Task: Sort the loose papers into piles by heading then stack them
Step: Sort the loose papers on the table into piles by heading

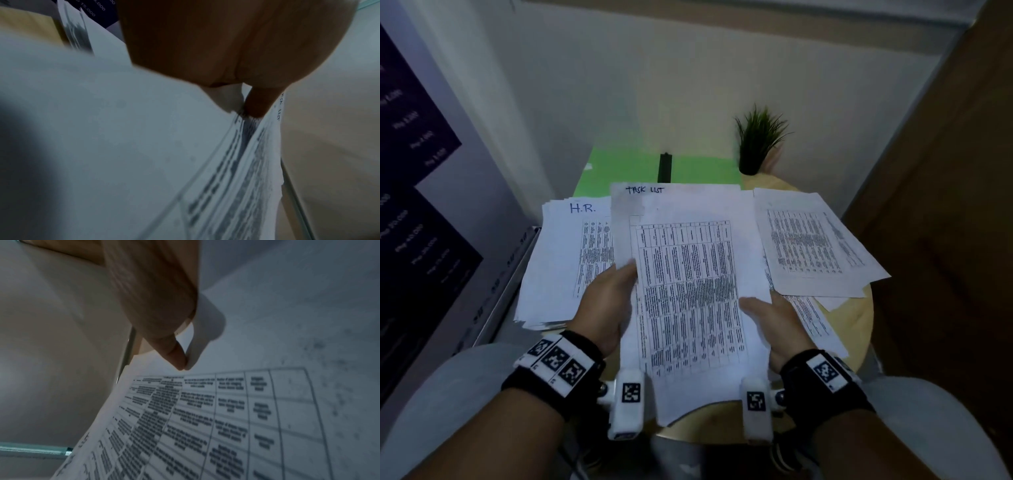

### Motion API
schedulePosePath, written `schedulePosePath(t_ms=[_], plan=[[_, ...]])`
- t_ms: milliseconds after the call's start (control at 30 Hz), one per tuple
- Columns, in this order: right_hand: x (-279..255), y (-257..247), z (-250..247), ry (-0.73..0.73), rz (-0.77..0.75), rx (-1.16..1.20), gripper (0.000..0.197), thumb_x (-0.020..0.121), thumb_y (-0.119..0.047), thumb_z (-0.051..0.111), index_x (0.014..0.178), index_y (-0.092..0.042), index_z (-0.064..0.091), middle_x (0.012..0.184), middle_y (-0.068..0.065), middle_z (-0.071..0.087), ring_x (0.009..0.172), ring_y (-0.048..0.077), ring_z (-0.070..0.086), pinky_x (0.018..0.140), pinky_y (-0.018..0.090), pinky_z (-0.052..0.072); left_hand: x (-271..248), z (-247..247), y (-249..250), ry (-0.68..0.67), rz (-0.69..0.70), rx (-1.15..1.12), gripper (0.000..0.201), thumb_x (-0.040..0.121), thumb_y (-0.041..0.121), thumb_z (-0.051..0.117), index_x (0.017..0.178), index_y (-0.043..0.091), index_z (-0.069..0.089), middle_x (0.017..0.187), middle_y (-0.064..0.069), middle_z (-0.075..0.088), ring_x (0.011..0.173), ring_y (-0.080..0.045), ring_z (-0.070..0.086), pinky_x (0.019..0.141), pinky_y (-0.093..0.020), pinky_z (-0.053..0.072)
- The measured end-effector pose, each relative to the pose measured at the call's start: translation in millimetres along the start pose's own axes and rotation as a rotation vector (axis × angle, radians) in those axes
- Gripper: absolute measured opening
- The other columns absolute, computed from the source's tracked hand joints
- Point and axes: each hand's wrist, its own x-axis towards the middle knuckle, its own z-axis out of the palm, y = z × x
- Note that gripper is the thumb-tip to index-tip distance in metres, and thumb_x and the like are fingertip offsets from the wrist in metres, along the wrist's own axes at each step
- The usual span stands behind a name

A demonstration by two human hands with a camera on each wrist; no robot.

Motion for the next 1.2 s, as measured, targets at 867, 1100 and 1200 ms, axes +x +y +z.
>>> schedulePosePath(t_ms=[867,1100,1200], plan=[[-37,-34,10,0.187,-0.729,0.076,0.031,0.091,0.000,0.058,0.108,-0.026,0.057,0.099,-0.015,0.069,0.094,0.001,0.066,0.085,0.023,0.052,-17,12,0,-0.070,0.386,0.160,0.052,0.071,0.046,0.074,0.110,0.012,0.070,0.104,-0.003,0.078,0.101,-0.018,0.073,0.083,-0.031,0.058],[-18,-9,11,0.125,-0.562,-0.037,0.020,0.095,0.012,0.050,0.099,-0.007,0.053,0.092,-0.006,0.069,0.085,0.011,0.064,0.078,0.019,0.049,-3,13,-19,-0.040,0.282,0.211,0.029,0.083,-0.009,0.062,0.102,0.013,0.066,0.094,-0.001,0.073,0.097,-0.018,0.067,0.080,-0.031,0.053],[-15,-1,18,0.173,-0.572,-0.029,0.013,0.098,0.004,0.053,0.103,-0.008,0.055,0.104,0.017,0.066,0.092,0.036,0.060,0.081,0.034,0.048,-3,17,-22,-0.001,0.310,0.194,0.036,0.084,-0.016,0.054,0.099,0.015,0.064,0.096,-0.005,0.069,0.097,-0.023,0.063,0.076,-0.027,0.051]])
